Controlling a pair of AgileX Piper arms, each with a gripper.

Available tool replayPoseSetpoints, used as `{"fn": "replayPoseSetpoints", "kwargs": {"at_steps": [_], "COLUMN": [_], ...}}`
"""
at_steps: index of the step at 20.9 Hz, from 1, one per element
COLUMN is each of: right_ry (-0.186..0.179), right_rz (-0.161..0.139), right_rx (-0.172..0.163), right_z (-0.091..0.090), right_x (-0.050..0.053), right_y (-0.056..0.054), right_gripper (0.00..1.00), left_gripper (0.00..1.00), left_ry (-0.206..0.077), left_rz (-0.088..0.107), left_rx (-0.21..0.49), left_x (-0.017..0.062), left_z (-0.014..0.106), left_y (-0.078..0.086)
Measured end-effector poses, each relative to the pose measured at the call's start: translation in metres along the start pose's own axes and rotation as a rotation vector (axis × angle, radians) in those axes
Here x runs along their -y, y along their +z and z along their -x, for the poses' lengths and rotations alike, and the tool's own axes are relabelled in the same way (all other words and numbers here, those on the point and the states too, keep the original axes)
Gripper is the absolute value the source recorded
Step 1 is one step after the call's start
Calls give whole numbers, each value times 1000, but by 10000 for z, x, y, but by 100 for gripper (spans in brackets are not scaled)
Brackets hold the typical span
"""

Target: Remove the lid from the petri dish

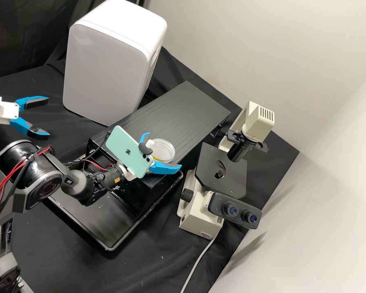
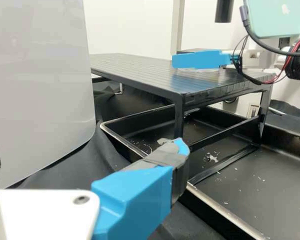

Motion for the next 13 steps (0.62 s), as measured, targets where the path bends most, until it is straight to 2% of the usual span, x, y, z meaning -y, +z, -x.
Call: {"fn": "replayPoseSetpoints", "kwargs": {"at_steps": [3,7,13], "right_ry": [0,0,0], "right_rz": [0,19,19], "right_rx": [3,3,3], "right_z": [0,0,0], "right_x": [0,0,0], "right_y": [3,3,3], "right_gripper": [100,100,100], "left_gripper": [100,100,100], "left_ry": [0,0,-6], "left_rz": [0,0,1], "left_rx": [0,0,-2], "left_x": [0,0,13], "left_z": [0,0,-4], "left_y": [0,0,-4]}}
